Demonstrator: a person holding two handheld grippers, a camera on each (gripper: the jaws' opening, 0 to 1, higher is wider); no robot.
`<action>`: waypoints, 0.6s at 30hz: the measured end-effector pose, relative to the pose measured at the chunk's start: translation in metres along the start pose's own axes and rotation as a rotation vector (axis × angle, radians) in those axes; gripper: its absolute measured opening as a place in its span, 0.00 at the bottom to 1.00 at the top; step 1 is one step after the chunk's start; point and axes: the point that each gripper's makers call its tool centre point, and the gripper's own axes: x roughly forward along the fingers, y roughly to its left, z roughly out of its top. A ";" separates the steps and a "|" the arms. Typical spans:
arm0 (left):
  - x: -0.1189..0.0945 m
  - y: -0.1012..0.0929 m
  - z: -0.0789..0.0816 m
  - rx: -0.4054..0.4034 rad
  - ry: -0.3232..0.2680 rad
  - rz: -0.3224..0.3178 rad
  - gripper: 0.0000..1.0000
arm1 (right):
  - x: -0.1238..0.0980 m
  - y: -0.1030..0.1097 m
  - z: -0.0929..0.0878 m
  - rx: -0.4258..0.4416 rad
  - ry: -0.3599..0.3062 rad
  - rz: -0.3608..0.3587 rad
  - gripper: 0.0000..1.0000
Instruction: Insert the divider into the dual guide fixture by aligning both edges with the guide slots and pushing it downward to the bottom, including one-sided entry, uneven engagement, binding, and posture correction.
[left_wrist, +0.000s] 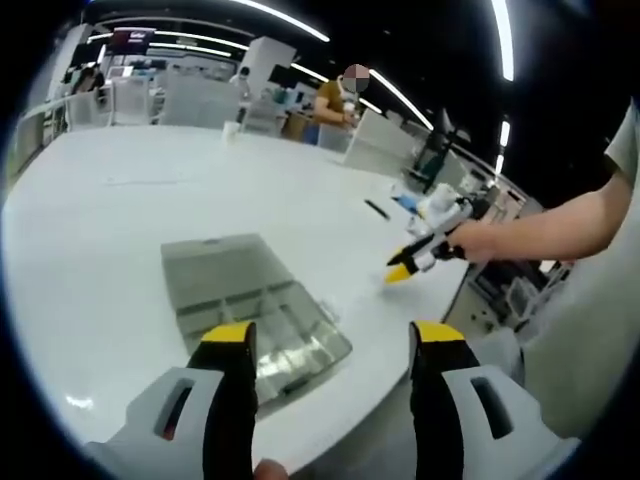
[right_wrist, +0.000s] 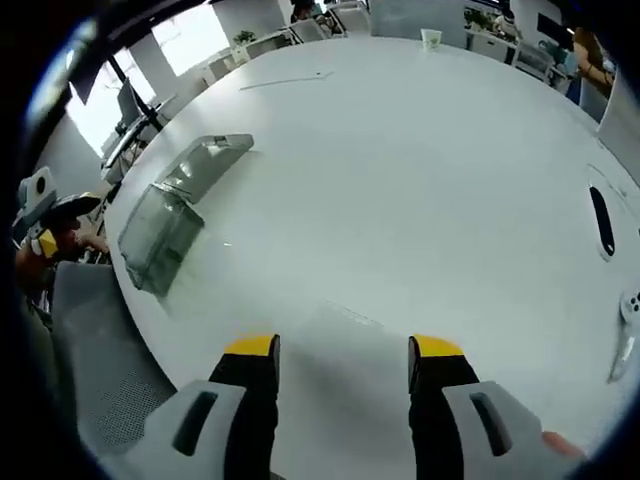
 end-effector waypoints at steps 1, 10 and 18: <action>0.000 0.000 0.001 -0.001 -0.002 0.000 0.60 | 0.000 0.000 -0.001 0.001 0.004 -0.003 0.48; 0.000 0.000 0.002 -0.004 -0.008 0.001 0.60 | 0.006 0.004 0.000 0.041 0.030 -0.021 0.47; 0.000 -0.001 0.002 -0.012 -0.012 0.003 0.60 | 0.013 0.009 -0.002 0.084 0.063 -0.047 0.46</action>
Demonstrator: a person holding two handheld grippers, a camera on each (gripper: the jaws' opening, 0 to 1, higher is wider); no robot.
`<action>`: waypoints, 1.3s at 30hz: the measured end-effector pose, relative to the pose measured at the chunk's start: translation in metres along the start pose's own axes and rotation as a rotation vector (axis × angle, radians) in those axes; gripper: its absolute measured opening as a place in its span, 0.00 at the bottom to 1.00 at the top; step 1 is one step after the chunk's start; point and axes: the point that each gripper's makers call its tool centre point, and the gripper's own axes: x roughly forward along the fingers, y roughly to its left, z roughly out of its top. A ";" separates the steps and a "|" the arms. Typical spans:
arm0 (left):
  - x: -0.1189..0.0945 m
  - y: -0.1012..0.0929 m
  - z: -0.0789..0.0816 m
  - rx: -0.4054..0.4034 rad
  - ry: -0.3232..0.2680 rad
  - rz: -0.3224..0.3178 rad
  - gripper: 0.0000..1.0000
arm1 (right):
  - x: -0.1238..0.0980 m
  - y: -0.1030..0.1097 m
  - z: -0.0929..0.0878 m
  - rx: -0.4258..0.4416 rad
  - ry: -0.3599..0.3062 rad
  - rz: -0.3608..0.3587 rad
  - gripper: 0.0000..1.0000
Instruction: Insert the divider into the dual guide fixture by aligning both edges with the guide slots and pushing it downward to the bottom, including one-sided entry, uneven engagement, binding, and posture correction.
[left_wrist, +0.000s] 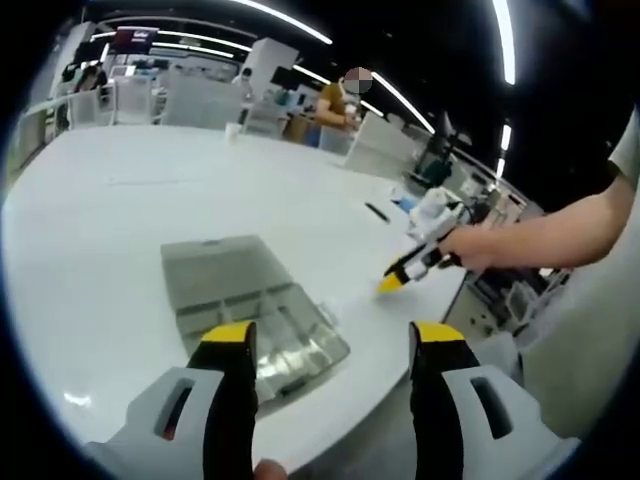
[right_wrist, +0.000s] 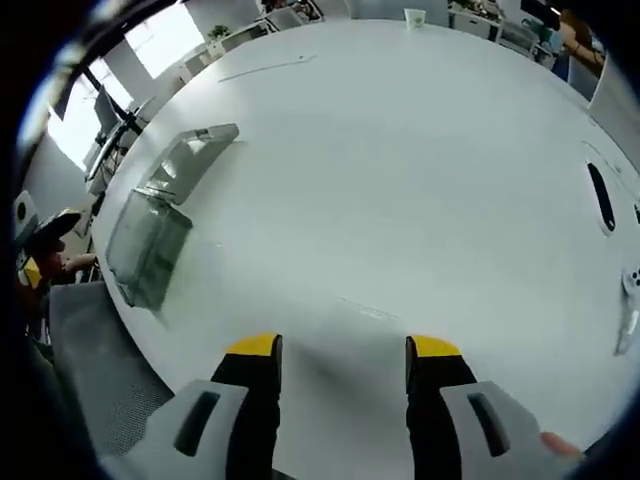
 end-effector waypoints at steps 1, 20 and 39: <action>0.000 0.000 0.000 -0.001 0.000 0.001 0.60 | 0.000 0.000 0.000 0.001 0.004 -0.007 0.46; -0.003 0.001 -0.001 -0.004 0.004 0.008 0.60 | 0.007 -0.004 -0.003 0.046 0.062 -0.080 0.44; -0.003 0.001 -0.002 -0.016 0.004 0.016 0.59 | 0.009 -0.005 -0.005 0.013 0.091 -0.163 0.39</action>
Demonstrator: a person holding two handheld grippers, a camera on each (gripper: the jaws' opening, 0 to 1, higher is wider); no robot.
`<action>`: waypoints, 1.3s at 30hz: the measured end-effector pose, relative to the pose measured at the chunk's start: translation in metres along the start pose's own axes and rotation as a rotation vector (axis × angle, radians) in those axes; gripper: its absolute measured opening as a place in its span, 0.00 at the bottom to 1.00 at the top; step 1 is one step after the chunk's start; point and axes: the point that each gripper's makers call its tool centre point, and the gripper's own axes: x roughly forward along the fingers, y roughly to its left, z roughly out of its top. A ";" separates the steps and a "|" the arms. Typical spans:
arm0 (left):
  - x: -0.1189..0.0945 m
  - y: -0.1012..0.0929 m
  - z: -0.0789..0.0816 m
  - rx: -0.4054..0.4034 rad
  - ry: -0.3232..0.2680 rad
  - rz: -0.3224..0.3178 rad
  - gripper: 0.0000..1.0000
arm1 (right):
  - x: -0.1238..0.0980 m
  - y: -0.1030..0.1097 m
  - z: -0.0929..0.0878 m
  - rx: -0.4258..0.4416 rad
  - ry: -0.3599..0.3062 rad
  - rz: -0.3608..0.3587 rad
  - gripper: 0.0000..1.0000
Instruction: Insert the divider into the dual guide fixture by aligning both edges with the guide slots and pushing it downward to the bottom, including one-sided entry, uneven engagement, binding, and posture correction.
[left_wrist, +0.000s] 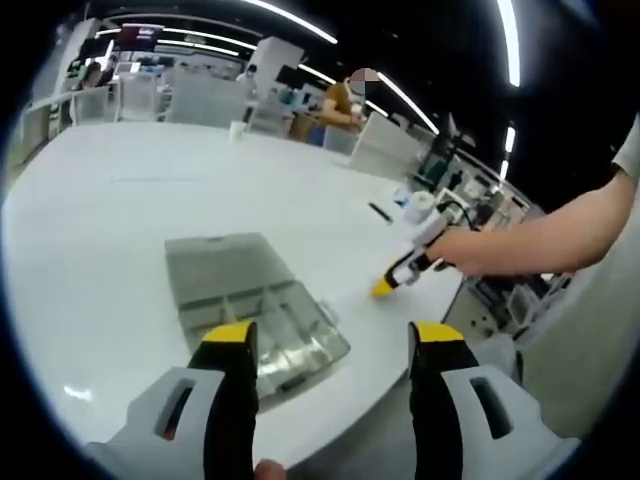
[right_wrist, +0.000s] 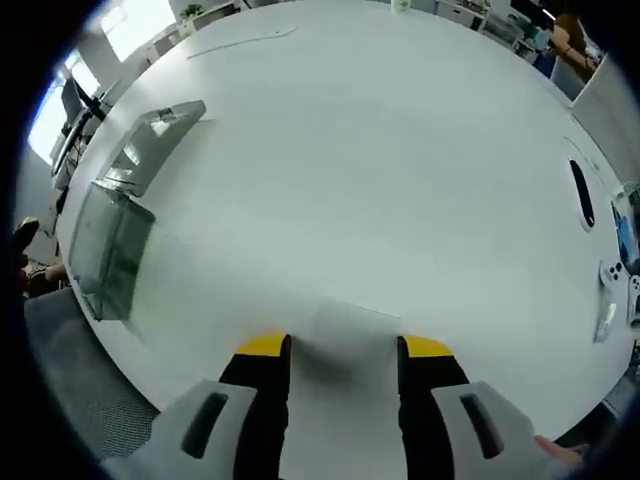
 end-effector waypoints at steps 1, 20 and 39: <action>0.000 0.000 0.000 0.000 0.000 0.001 0.59 | 0.000 0.000 0.000 0.000 0.000 0.000 0.39; -0.002 -0.001 -0.002 -0.001 0.005 0.006 0.59 | 0.005 0.000 0.002 -0.063 0.007 0.015 0.27; -0.003 -0.005 -0.003 0.008 0.016 -0.005 0.58 | -0.002 0.009 -0.004 -0.105 -0.037 0.055 0.27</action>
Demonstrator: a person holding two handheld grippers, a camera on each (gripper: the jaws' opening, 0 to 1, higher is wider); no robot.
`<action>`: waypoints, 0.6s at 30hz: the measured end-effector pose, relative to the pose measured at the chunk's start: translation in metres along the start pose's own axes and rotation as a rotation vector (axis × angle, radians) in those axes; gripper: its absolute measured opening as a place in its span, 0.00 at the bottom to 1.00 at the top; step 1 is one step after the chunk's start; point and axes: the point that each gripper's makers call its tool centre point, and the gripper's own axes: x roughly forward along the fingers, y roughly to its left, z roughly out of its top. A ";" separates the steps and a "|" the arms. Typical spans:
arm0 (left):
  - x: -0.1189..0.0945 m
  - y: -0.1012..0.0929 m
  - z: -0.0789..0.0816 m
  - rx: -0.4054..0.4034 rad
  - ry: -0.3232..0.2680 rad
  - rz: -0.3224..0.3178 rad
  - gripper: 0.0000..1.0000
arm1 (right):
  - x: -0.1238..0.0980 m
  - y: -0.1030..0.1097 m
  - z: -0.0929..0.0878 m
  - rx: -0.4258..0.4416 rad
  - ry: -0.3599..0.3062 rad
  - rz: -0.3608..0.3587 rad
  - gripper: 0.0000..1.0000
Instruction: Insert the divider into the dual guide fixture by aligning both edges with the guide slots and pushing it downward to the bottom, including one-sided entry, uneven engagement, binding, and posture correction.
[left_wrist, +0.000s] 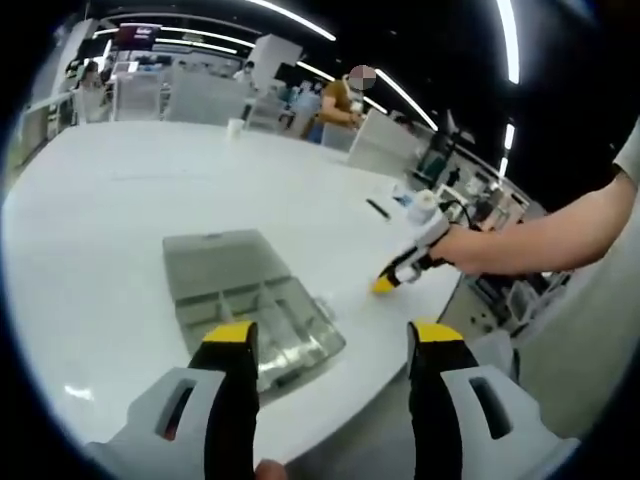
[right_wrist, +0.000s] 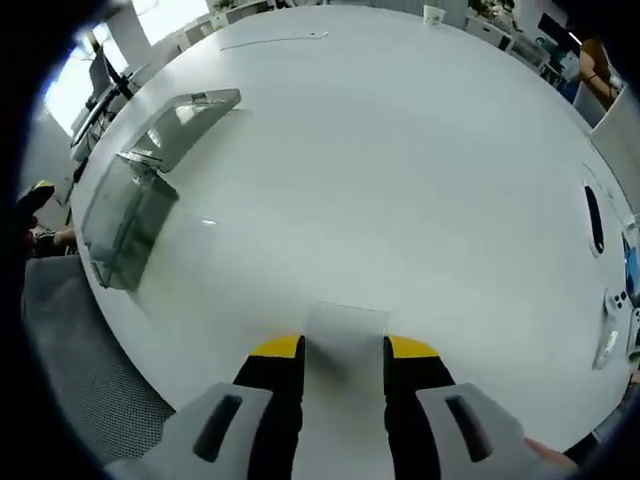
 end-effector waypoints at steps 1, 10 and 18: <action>0.000 0.000 0.000 0.002 0.001 -0.001 0.58 | 0.000 0.000 0.000 0.002 -0.002 0.003 0.27; 0.000 -0.002 0.001 0.010 0.003 -0.006 0.58 | -0.007 0.002 -0.002 -0.041 -0.029 0.005 0.26; 0.004 -0.006 0.002 0.017 0.007 -0.017 0.58 | -0.017 0.010 0.004 -0.079 -0.074 0.015 0.26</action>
